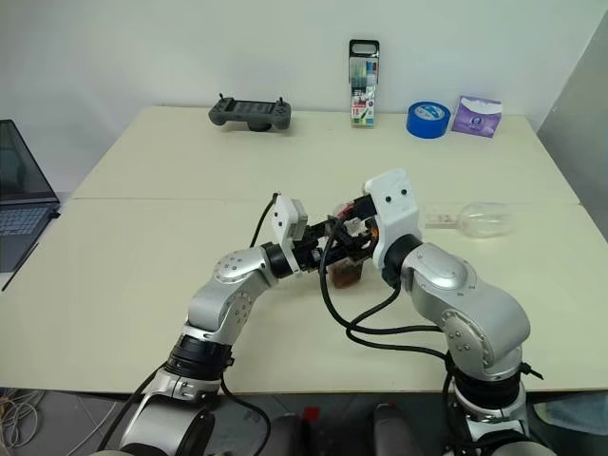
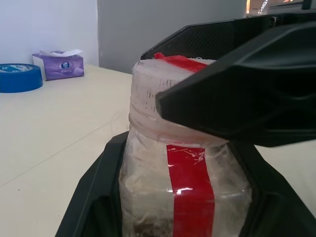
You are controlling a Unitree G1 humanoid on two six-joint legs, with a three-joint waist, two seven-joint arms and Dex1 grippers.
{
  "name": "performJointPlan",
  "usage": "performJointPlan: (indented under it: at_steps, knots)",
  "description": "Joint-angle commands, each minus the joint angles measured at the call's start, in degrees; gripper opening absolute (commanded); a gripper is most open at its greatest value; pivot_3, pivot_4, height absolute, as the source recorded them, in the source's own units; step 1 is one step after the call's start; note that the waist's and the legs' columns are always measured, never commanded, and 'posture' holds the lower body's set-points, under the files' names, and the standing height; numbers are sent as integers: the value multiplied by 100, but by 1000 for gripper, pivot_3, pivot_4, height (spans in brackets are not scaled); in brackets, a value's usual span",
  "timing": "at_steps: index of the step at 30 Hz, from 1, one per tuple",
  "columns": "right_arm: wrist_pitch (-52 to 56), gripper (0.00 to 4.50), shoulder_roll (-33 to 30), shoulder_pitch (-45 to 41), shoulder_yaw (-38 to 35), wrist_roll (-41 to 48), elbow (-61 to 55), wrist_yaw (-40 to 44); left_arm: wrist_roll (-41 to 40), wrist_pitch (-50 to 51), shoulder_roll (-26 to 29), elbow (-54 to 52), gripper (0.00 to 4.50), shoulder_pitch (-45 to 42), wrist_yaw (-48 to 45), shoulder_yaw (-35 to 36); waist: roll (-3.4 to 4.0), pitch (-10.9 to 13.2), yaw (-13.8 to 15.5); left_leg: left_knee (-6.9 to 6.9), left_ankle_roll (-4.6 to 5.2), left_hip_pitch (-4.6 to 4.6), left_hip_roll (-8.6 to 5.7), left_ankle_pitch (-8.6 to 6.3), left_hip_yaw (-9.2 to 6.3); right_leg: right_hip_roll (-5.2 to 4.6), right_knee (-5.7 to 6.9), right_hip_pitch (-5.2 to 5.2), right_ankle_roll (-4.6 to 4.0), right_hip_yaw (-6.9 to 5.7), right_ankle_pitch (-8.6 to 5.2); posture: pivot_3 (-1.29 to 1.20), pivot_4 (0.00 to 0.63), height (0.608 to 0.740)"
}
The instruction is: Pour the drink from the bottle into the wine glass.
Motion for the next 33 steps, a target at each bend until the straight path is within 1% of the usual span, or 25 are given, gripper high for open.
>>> performJointPlan:
  at_steps: [1, 4, 8, 9, 11, 13, 15, 16, 17, 18, 20, 22, 24, 26, 29, 31, 33]
  knots:
    - [44, 3882, 214, -28, -135, -54, -116, -126, -34, -128, -37, -171, 2153, -76, -47, 2, 0, 0, -3, 0, 0, 0, 1, 0, -1, 0, 0, 0, 0, 0, 0, 0, 150, 740]
    - [90, 3302, 230, -67, -181, -38, -81, -70, -36, -110, -36, -198, 2153, -62, -30, 2, 0, 0, -7, 0, 0, 0, 1, 0, -1, 2, 1, 0, 0, 0, 0, 0, 150, 740]
    - [120, 1907, 199, -156, -300, -4, -40, 9, -49, -74, -18, -279, 2153, -9, -12, -9, 0, 0, -10, 0, 1, 0, 0, 0, -1, 4, 1, 0, 0, -1, 0, 0, 150, 740]
    - [117, 1870, 124, -180, -308, 11, -31, 79, -48, -70, -12, -286, 2153, -1, -7, -7, 0, 0, -10, 0, 1, 0, 0, 0, -1, 4, 1, 0, 0, -2, 0, 0, 150, 740]
    - [43, 1871, -40, -212, -393, 164, 39, 375, -46, -67, -8, -289, 2153, 3, 4, -4, 0, 0, -11, 0, 1, 0, -2, -1, 0, 4, 0, 0, 0, -3, 0, 0, 150, 740]
    - [-128, 1871, -343, -247, -504, 540, 213, 1053, -40, -71, -15, -262, 2153, -18, 14, -8, 0, 0, -11, 0, 1, 0, -4, -1, 0, 6, -1, 1, 0, -3, 0, 0, 150, 740]
    - [-239, 1871, -776, -192, -852, 1719, 453, 2648, -42, -66, -27, -242, 2153, -45, 31, -5, 0, 0, -7, 0, 2, 0, -9, -1, 2, 8, -1, 1, 0, -6, 0, 0, 150, 740]
    - [-543, 1871, -1237, -100, -832, 2012, 556, 3677, -46, -58, -29, -258, 2153, -40, 36, -10, 0, 1, 10, 2, 3, -1, -14, -1, 2, 7, -4, 4, 0, -10, 0, 0, 150, 740]
    - [-922, 1871, -1650, -63, -724, 1991, 768, 4411, -35, -61, -30, -273, 2153, -33, 34, -31, 0, 1, 19, 1, 6, -1, -23, 0, 0, 3, -10, 8, 0, -13, 0, 0, 150, 740]
    - [-1231, 1872, -1926, -125, -573, 1762, 1090, 4722, -26, -64, -32, -280, 2153, -29, 31, -48, 1, 1, 18, 1, 7, -4, -28, 0, 0, -1, -17, 10, 1, -16, -1, 0, 150, 740]
    - [-2052, 1872, -2342, -421, -100, 1014, 1933, 5187, -32, -35, -24, -345, 2153, -11, 38, -55, 0, 1, -27, 2, 13, 8, -47, -3, 6, -5, -31, 29, 2, -10, -1, 0, 150, 740]
    - [-2599, 1871, -2593, -650, 208, 681, 2476, 5723, -45, -10, 4, -412, 2153, 6, 61, -32, -1, 2, -91, -3, 19, 42, -51, -7, 25, -3, -26, 38, 3, 15, -1, 0, 150, 740]
    - [-2886, 1871, -2676, -747, 344, 579, 2710, 6019, -43, -18, 35, -425, 2153, 14, 82, -10, -2, 2, -93, -9, 20, 49, -48, -7, 19, 6, -21, 40, 4, 9, -2, 0, 150, 740]
    - [-3020, 1871, -2682, -763, 346, 558, 2829, 6099, -34, -28, 62, -431, 2153, 33, 112, 11, -2, 2, -75, -11, 19, 46, -41, -7, 5, 7, -15, 40, 6, 0, -4, 0, 150, 740]
    - [-2871, 1871, -2679, -761, 258, 687, 2864, 6070, -35, -28, 79, -456, 2153, 62, 139, 20, -2, 3, -33, -9, 18, 40, -10, -7, 2, 4, -17, 40, 8, 1, -5, 0, 150, 740]
    - [-2593, 2595, -2576, -813, 99, 842, 2817, 5772, -38, -25, 72, -480, 2153, 85, 143, 9, -2, 3, -10, -6, 17, 40, -13, -7, 9, 1, -16, 40, 8, 0, -5, 0, 150, 740]
    - [-2462, 3259, -2540, -825, 17, 940, 2689, 5657, -44, -17, 65, -483, 2153, 86, 146, -4, -2, 3, -6, -2, 17, 40, -15, -7, 10, -5, -15, 40, 7, 2, -4, 0, 150, 740]
